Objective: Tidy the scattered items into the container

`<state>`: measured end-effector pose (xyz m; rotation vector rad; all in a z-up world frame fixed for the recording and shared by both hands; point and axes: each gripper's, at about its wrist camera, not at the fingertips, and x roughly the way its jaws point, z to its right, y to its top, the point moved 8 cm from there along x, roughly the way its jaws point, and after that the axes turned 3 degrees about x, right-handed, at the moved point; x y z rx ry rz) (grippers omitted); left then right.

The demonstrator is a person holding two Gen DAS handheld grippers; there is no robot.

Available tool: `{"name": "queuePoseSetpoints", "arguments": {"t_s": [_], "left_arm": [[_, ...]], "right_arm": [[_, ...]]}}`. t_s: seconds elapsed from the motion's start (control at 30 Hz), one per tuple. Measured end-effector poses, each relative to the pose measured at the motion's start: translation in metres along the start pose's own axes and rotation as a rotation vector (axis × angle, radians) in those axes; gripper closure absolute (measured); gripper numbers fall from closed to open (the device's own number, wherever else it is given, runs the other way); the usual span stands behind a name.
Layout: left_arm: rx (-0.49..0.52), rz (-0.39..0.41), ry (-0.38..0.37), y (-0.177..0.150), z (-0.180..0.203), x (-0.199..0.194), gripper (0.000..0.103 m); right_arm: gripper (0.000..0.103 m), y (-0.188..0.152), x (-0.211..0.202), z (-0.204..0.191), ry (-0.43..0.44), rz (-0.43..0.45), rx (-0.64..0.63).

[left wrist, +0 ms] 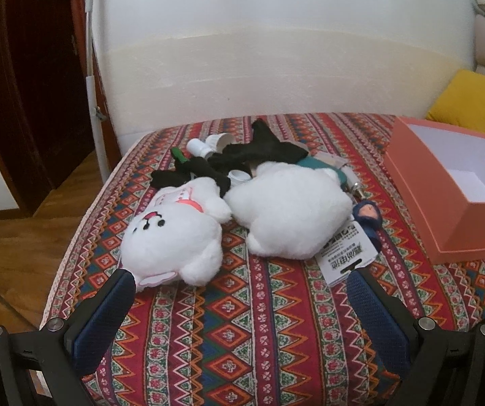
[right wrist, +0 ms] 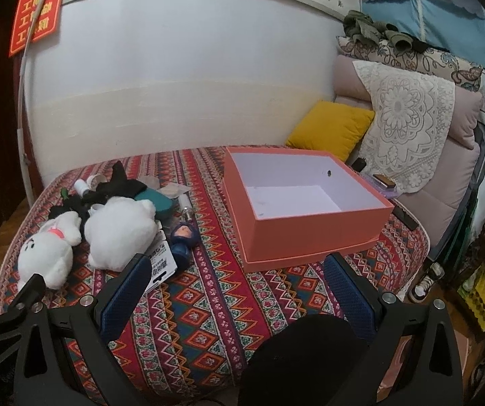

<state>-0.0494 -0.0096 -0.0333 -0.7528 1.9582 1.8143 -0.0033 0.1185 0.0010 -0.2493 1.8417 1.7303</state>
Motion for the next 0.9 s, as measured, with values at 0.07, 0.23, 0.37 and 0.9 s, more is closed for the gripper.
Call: {"name": "queuePoseSetpoints", "arguments": {"t_s": [0.07, 0.23, 0.37, 0.9], "left_arm": [[0.001, 0.002, 0.002, 0.0, 0.0, -0.001, 0.0], [-0.002, 0.005, 0.001, 0.0, -0.002, -0.001, 0.0], [-0.005, 0.006, 0.002, 0.0, -0.004, -0.001, 0.0], [-0.023, -0.058, 0.076, -0.017, -0.057, 0.032, 0.0]], "right_arm": [[0.0, -0.001, 0.001, 0.0, 0.0, -0.005, -0.002], [0.0, -0.002, 0.001, -0.001, 0.002, -0.006, -0.005], [0.0, -0.003, 0.003, -0.002, 0.002, -0.009, -0.006], [0.0, -0.007, 0.034, -0.043, 0.315, 0.003, -0.048]]}}
